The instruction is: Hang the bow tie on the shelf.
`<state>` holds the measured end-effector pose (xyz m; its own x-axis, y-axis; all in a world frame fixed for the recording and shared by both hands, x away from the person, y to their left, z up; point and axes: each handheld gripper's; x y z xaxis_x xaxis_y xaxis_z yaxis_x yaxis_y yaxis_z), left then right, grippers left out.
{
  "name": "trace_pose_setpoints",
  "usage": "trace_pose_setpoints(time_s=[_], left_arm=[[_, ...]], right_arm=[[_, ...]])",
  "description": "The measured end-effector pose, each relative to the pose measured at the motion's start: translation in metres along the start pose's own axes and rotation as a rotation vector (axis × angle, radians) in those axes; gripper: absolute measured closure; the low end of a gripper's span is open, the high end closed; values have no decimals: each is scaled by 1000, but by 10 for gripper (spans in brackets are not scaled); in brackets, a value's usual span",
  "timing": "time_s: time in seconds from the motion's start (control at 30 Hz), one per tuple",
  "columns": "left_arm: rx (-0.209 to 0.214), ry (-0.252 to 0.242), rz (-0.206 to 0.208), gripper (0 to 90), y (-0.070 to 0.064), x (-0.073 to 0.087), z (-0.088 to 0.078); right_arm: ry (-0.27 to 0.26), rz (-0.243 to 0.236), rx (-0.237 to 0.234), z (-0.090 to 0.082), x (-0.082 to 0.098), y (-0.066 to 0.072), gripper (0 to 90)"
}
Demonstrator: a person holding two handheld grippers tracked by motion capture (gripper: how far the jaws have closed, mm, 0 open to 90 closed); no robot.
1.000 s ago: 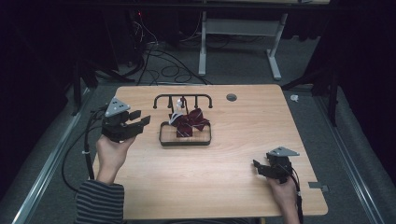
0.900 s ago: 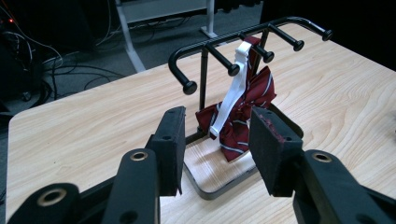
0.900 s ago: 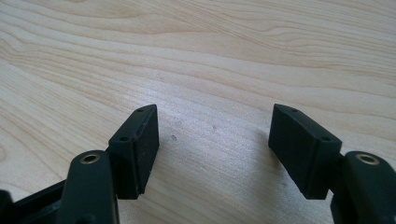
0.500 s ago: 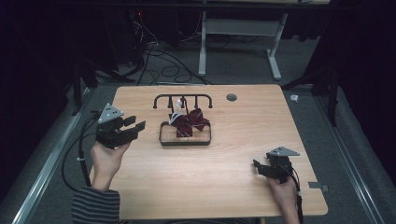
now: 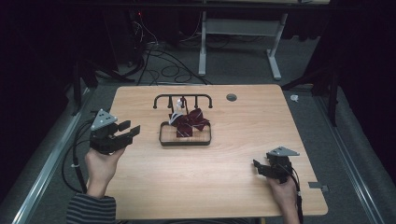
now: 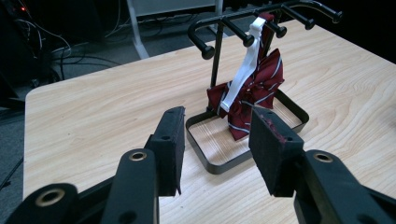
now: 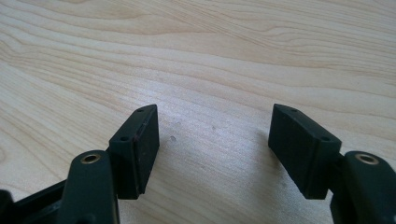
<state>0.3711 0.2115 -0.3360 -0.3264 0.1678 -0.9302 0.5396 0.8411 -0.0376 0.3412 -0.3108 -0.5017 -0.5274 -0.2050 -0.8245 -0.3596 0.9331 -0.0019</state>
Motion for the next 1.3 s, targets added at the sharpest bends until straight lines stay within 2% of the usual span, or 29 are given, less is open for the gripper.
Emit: trace_pose_setpoints(time_s=[0.47,0.87,1.1,1.3], left_arm=[[-3,17,-29,566,0,19,0],[18,12,-75,563,-2,36,2],[22,43,-77,556,-6,47,9],[14,44,-87,552,-8,55,10]], right_arm=[[0,-6,3,0,0,0,350],[0,-6,4,0,0,0,350],[0,-6,4,0,0,0,350],[0,-6,4,0,0,0,350]])
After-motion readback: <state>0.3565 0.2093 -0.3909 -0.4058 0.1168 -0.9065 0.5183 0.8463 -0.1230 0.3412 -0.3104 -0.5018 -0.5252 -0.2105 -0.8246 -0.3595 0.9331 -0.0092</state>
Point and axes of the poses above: each handheld gripper's, and its own axes: z roughly forward along the jaws, x roughly out of its underside, y roughly to its left, and after that the axes turned 9 degrees about -y, right-handed
